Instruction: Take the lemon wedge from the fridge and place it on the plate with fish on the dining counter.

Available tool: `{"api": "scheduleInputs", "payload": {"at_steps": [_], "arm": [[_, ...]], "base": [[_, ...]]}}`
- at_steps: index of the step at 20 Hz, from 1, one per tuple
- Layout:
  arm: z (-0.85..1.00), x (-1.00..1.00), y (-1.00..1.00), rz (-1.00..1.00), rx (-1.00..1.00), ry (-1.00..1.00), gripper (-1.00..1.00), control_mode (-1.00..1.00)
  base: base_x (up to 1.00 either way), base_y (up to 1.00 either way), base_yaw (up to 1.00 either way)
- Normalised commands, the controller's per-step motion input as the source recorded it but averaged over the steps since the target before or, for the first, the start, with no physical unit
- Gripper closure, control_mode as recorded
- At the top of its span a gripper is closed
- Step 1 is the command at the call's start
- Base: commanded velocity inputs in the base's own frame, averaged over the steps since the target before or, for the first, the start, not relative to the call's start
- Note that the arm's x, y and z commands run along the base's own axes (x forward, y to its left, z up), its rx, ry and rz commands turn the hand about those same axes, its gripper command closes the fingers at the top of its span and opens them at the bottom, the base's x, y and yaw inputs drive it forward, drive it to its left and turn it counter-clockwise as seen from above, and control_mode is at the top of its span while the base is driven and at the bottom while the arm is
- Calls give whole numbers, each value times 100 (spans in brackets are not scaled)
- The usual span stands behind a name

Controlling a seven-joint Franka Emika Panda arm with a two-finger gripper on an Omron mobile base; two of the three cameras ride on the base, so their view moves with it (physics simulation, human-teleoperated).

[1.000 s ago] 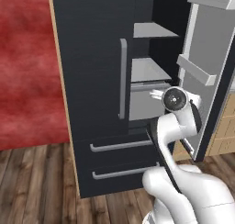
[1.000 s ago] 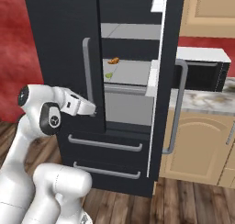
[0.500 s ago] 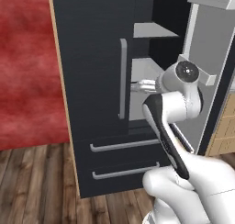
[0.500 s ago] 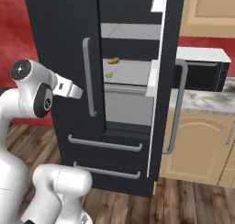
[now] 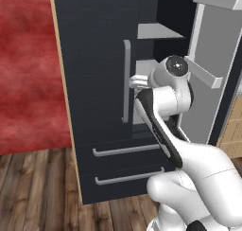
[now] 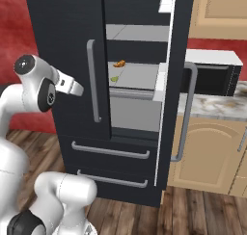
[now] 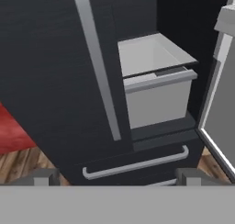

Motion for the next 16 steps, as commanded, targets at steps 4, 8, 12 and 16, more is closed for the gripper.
{"api": "scheduleInputs", "payload": {"at_steps": [4, 8, 12, 16], "arm": [[-13, 56, 38, 0, -3, 0, -100, -100], [-18, 56, -29, 7, -2, 0, -100, -100], [-4, 45, -41, 9, 0, 2, -100, -100], [-7, 52, 0, 5, -1, 4, -100, -100]], "base": [[0, 0, 0], [0, 0, 0], [0, 0, 0], [0, 0, 0]]}}
